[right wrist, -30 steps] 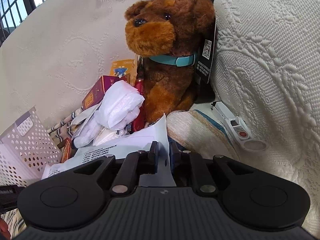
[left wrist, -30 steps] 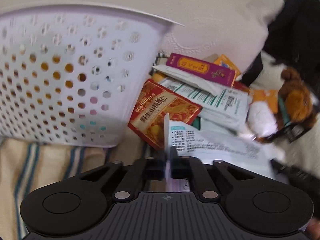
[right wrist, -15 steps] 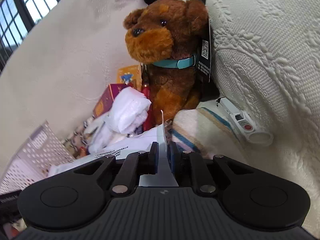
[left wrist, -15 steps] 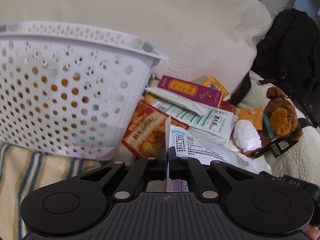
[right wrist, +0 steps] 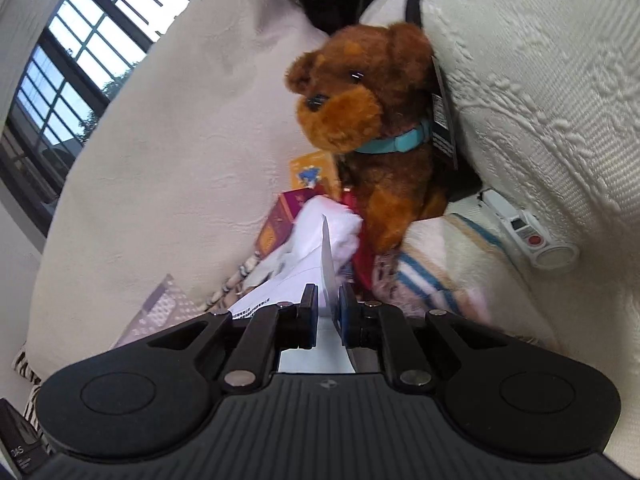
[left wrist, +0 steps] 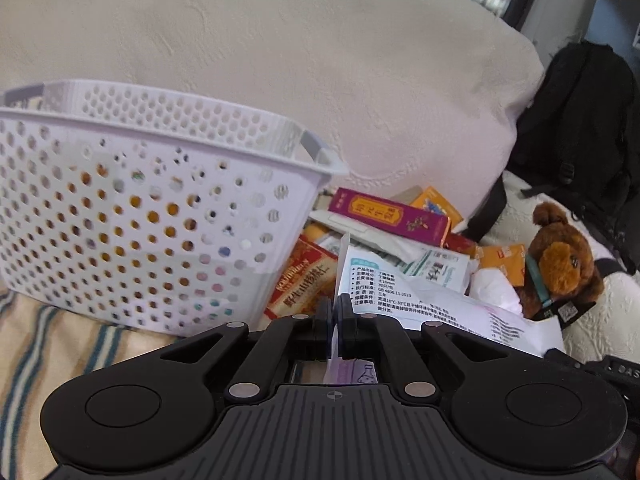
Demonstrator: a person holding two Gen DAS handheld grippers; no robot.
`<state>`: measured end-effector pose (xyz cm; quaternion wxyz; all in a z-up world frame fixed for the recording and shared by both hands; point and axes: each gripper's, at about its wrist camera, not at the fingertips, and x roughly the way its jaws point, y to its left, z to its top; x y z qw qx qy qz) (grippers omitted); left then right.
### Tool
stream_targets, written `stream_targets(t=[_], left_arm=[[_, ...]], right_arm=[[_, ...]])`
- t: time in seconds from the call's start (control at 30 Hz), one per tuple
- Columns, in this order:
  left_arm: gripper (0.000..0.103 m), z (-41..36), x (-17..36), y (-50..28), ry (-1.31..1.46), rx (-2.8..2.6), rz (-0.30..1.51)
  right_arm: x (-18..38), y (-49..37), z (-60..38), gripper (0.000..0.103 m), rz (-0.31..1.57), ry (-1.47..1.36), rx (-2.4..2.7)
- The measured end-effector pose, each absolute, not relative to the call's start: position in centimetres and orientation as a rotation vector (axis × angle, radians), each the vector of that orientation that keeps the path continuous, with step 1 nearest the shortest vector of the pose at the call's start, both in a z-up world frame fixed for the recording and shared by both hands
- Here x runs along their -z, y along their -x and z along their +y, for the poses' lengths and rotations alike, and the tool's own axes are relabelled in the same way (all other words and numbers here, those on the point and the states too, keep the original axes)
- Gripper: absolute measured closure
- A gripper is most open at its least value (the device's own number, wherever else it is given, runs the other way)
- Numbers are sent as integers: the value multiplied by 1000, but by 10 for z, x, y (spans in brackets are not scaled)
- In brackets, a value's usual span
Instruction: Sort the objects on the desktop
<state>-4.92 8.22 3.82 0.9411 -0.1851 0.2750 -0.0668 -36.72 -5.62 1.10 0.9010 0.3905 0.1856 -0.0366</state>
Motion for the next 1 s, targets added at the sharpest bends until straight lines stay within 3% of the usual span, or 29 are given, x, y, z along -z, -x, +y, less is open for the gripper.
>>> stream_targets(t=[0.2,0.33,0.47,0.63,0.7,0.73,0.77,0.8,0.83,0.87,0.93,1.0], left_arm=[[99,101,-80,48,390,107,555],[102,121,-123,46,428,141,498],[102,129,-170,46,356,112,423],[97,126,-163,57,277,117,447],[88,121,-139,59,272,151,505],[84,117,-123,58,274,160,539],[81,113,-106,58,282,163,573],[81,111,-89,57,300,169,609],[80,109,-72,57,332,179,645],[80,108,-55,56,383,180,684],[74,108,-23,53,499,180,756],[56,107,-1,50,592,154,799]], right_arm=[[-63,363,-40,89,345,-783,25],[-114,349,-12,89,263,-700,-37],[-152,328,21,101,233,-646,-135],[-157,320,41,101,253,-510,-95],[-141,319,31,97,286,-515,-75],[-133,320,22,90,300,-535,-68],[-123,321,12,73,320,-551,-70],[-112,322,1,64,338,-572,-59],[-102,323,-10,45,354,-589,-42],[-92,323,-20,40,382,-600,-35],[-70,318,-38,40,453,-655,-53],[-55,307,-49,40,506,-728,-83]])
